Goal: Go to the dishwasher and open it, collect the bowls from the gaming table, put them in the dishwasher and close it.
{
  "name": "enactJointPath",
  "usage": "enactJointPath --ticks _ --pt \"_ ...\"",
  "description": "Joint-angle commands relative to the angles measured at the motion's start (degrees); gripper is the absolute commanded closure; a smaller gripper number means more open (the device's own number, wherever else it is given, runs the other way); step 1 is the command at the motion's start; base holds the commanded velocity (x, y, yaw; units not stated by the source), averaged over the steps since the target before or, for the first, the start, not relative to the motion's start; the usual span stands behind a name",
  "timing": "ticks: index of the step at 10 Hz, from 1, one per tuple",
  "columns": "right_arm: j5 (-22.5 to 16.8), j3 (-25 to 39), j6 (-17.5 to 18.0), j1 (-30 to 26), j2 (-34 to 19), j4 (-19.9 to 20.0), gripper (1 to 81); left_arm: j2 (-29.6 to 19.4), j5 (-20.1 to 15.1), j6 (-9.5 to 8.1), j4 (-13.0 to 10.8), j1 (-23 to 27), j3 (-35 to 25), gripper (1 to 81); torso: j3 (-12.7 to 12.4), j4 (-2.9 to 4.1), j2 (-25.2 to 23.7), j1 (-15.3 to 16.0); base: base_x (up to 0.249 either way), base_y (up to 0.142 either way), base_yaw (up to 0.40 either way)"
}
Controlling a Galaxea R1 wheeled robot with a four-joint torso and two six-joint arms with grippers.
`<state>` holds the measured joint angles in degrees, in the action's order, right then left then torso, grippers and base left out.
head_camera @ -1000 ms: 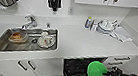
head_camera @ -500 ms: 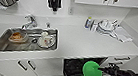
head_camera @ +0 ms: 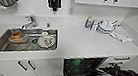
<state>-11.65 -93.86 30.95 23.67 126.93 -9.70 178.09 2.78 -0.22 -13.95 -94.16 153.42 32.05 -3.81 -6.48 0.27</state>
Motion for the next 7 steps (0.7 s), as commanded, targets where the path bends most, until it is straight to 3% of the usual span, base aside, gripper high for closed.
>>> enactJointPath --ticks 1,2,3,6,7 --pt "-2.8 3.3 0.2 -2.9 -5.3 0.7 1.0 0.3 -3.9 -0.4 0.1 -1.7 -0.4 1.0 0.0 0.0 0.0 0.0 0.0 0.0 0.0" --pt "-7.8 4.3 -0.3 -0.7 -6.6 0.7 1.0 0.6 -4.4 -1.35 1.6 -1.2 -0.4 1.0 0.0 0.0 0.0 0.0 0.0 0.0 0.0" --pt "-10.1 4.7 -0.6 2.3 -7.6 0.7 1.0 0.6 -4.6 -1.8 3.6 -1.0 -0.4 1.0 0.0 0.0 0.0 0.0 0.0 0.0 0.0" --pt "-10.8 6.9 -2.6 12.7 -12.0 -0.4 1.0 -0.4 -4.6 -1.89 4.8 0.3 -0.4 1.0 0.0 0.0 0.0 0.0 0.0 0.0 0.0" --pt "-10.8 6.8 -3.5 15.7 -12.8 -0.4 1.0 -0.5 -4.6 -1.8 4.9 0.5 -0.4 1.0 0.0 0.0 -5.7 3.7 0.0 0.0 0.0"
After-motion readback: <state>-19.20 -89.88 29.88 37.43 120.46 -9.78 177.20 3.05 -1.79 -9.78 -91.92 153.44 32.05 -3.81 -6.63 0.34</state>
